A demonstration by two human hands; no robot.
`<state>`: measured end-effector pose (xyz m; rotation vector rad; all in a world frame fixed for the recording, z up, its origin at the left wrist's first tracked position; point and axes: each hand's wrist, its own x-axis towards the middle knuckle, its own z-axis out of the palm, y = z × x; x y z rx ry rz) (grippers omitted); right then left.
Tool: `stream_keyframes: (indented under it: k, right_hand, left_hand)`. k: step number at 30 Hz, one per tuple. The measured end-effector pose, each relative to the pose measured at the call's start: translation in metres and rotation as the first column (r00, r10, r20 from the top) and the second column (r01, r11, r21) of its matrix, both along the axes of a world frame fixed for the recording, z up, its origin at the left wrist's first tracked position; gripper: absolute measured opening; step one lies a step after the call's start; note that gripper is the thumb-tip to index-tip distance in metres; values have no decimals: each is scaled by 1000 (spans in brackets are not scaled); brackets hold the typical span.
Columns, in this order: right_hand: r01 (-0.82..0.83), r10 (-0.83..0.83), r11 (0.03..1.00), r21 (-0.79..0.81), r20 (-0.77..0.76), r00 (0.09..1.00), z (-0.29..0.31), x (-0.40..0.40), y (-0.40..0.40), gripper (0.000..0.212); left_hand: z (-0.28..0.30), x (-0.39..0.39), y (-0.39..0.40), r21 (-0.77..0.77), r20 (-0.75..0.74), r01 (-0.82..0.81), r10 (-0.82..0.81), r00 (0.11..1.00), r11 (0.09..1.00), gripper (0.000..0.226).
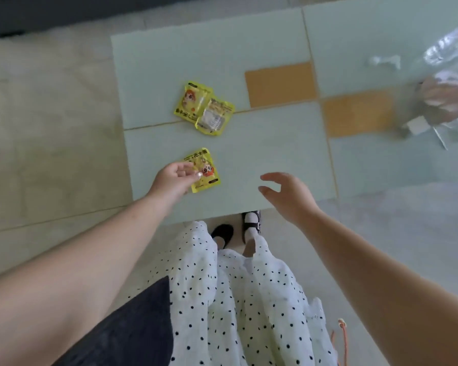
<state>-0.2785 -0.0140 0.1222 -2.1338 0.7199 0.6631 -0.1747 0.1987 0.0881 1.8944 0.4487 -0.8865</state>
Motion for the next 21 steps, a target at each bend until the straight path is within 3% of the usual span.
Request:
stream_keyframes:
  k: [5,11,15,21]
  right_hand:
    - [-209,210,978,19,-30,977,-39,58,-5,35]
    - [-447,448,892,-61,6,894,-92,132,-16,40]
    - [-635,651,748,-192,23,759,-124,185,-15,47]
    - [-819,874,432,-377,-48,483,-161,230,-3,58]
  left_hand:
    - [-34,12,2,49,-38,-241,243,969,969,39]
    - [-91,11,-15,235,-72,-386,412,908,892,63]
    - [-127,17,-26,401,-24,-388,433,901,830,82]
    - [-152,24,-46,580,-9,-266,333,943,770,87]
